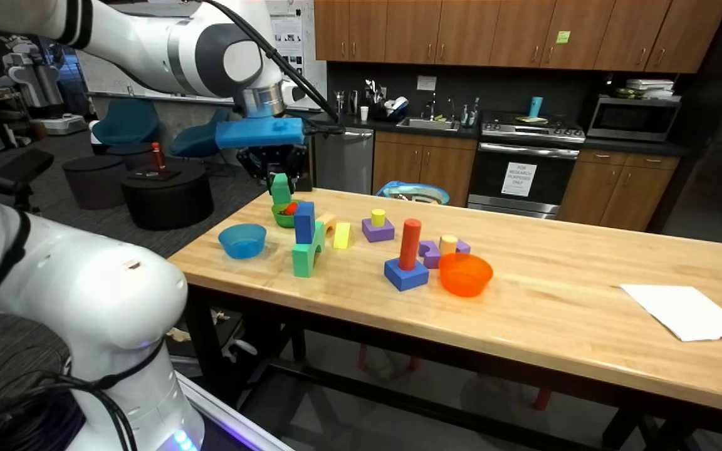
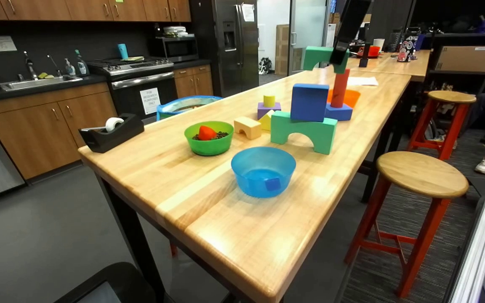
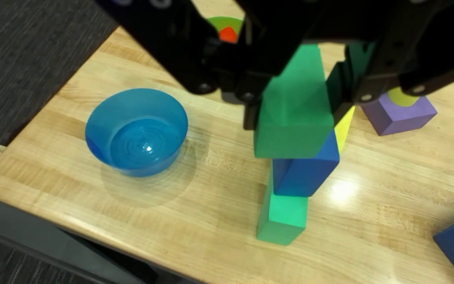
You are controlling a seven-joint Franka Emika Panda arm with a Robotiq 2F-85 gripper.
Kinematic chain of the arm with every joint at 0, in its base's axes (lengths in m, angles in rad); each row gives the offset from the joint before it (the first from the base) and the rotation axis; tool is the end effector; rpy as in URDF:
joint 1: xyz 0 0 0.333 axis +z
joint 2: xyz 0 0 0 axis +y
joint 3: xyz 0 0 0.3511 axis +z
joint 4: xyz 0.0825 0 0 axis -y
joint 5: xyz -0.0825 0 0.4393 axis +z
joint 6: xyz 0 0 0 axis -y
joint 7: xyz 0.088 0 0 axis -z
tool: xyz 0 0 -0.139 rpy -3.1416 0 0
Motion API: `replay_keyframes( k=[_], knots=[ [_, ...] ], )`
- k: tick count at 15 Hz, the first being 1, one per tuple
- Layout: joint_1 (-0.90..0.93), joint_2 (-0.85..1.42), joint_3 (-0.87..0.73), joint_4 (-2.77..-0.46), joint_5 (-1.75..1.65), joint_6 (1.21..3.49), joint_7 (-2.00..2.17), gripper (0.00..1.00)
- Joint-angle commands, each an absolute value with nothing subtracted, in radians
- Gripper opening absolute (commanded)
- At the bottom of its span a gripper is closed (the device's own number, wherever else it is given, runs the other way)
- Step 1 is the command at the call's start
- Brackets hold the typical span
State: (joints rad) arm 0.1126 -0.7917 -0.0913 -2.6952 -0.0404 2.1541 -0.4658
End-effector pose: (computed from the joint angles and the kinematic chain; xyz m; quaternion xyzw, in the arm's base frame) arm 0.3704 0.0070 0.4589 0.9583 0.2570 0.1244 0.0119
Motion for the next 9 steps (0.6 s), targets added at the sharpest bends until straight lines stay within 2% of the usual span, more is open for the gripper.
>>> replay_keyframes(
  k=[1, 9],
  knots=[
    [0.122, -0.719, -0.097, -2.635, -0.052, 2.133, -0.457, 0.16],
    [0.114, -0.624, -0.098, -2.582, -0.052, 2.133, -0.466, 0.16]
  ],
)
